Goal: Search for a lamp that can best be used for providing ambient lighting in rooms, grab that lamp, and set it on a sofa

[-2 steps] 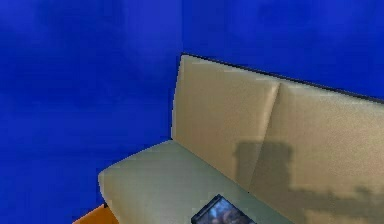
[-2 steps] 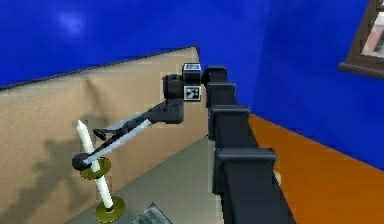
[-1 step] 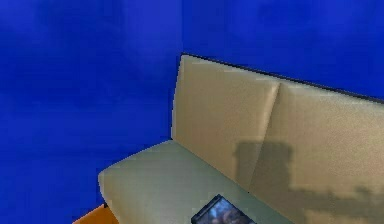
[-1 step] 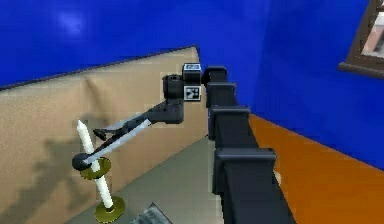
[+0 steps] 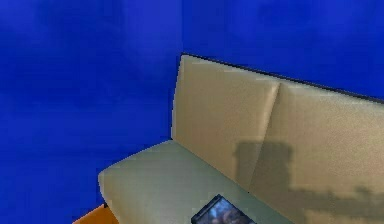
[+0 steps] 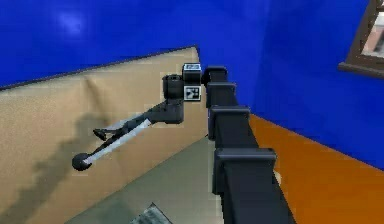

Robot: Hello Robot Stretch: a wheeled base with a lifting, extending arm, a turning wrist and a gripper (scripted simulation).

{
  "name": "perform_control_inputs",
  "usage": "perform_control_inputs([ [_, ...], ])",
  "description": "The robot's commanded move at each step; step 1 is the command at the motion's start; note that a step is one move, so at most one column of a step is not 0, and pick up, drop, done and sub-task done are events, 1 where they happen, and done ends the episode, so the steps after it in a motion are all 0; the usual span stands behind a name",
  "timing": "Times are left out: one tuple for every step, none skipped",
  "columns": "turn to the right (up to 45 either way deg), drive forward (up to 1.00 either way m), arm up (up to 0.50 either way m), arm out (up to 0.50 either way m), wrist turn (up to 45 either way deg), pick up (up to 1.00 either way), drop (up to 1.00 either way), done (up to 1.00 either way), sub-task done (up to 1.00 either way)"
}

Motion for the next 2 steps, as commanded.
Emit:
perform_control_inputs([
  [0.0,0.00,0.00,-0.10,0.0,0.00,0.00,0.00,0.00],
  [0.0,0.00,0.00,0.00,0.0,0.00,0.00,1.00,0.00],
])
